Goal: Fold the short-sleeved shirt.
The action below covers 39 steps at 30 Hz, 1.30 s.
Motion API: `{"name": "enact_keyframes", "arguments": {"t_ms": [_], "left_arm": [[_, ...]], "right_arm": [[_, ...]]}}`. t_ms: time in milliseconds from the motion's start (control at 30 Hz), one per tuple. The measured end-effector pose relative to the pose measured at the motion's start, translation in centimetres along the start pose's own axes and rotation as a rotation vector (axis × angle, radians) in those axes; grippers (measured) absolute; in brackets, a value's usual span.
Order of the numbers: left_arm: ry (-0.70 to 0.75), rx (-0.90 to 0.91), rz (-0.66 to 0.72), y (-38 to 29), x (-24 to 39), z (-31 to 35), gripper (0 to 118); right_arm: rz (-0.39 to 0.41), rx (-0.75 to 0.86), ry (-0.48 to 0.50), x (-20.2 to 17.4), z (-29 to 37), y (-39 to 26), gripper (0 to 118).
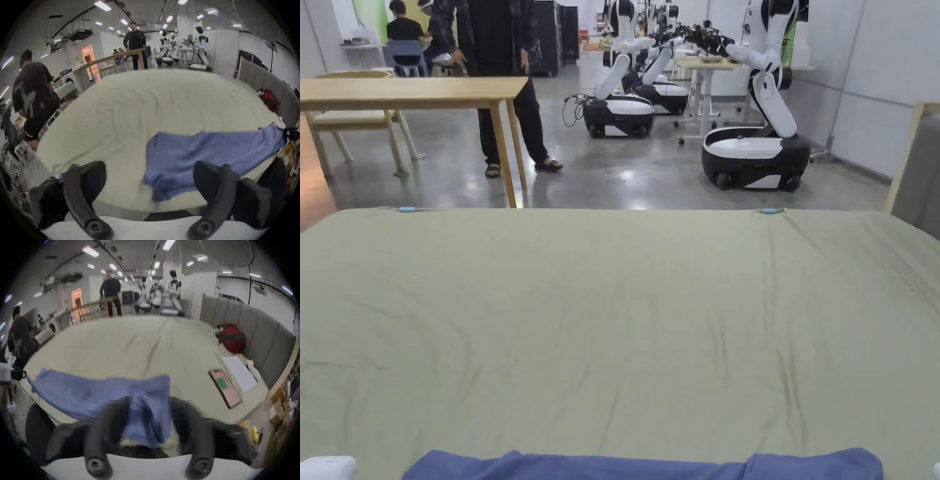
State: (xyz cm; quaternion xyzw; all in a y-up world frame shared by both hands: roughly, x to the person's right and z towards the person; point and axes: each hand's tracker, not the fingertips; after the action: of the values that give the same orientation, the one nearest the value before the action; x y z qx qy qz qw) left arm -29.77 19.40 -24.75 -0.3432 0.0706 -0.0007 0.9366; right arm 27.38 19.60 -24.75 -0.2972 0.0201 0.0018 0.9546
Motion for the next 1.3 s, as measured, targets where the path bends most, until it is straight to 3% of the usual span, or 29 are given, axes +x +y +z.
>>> {"name": "enact_keyframes", "arguments": {"t_ms": [67,200,367,400,433,467,500,567,700,733,767,800,833,900,1067,1133,1200,1233,1300], "left_arm": [[-0.026,0.048,-0.014,1.8,2.4,0.8,109],[-0.029,0.231,-0.09,4.7,8.6,1.5,112],[-0.038,0.316,-0.085,6.0,13.5,1.2,108],[-0.033,0.325,-0.082,6.0,13.9,1.2,101],[-0.041,0.327,-0.081,6.1,14.0,1.2,68],[-0.067,0.319,-0.083,6.2,14.1,1.2,21],[-0.096,0.26,-0.072,6.3,14.1,0.6,0],[-0.244,0.196,-0.003,6.3,13.1,0.4,0],[-0.206,0.187,0.049,4.9,9.6,0.4,0],[-0.224,0.163,0.118,4.1,7.7,-0.1,15],[-0.233,0.147,0.172,3.4,6.0,-0.3,46],[-0.235,0.123,0.234,2.5,3.8,-0.5,88],[-0.22,0.105,0.276,1.4,1.7,-1.0,118],[-0.177,0.066,0.392,-1.1,-2.4,-1.4,118],[-0.358,-0.013,0.76,-6.8,-9.8,-4.7,118],[-0.496,-0.066,0.916,-8.3,-9.1,-6.3,118],[-0.747,-0.11,1.08,-10.4,-8.5,-8.9,118],[-0.809,-0.031,1.096,-10.5,-8.1,-9.1,118],[-0.857,-0.043,1.14,-10.2,-8.2,-9.8,118]], "right_arm": [[-0.016,0.081,0.07,-1.6,0.8,2.4,97],[0.004,0.209,0.121,-7.1,0.2,6.3,98],[0.008,0.29,0.07,-11.7,-1.2,7.3,94],[0.007,0.281,0.075,-12.0,-1.5,7.3,78],[0.003,0.277,0.076,-12.3,-1.7,7.3,34],[-0.001,0.27,0.068,-12.7,-1.9,7.2,4],[0.004,0.273,0.059,-13.0,-1.9,7.0,3],[0.017,0.255,0.091,-13.2,-1.9,7.2,3],[0.04,0.264,0.092,-13.9,-1.6,7.1,3],[0.036,0.258,0.105,-13.9,-1.5,7.0,3],[0.03,0.256,0.117,-13.9,-1.5,7.0,3],[0.026,0.254,0.121,-14.0,-1.6,6.8,3],[0.026,0.25,0.122,-14.3,-1.6,6.7,3],[0.015,0.24,0.135,-14.7,-1.9,6.4,3],[-0.002,0.202,0.169,-16.0,-2.7,5.6,3],[0.002,0.195,0.172,-16.3,-2.7,5.4,3],[0.004,0.188,0.172,-16.2,-2.8,5.3,3],[0.001,0.187,0.172,-16.2,-2.9,5.3,3],[-0.004,0.186,0.171,-16.1,-3.0,5.3,3]]}}
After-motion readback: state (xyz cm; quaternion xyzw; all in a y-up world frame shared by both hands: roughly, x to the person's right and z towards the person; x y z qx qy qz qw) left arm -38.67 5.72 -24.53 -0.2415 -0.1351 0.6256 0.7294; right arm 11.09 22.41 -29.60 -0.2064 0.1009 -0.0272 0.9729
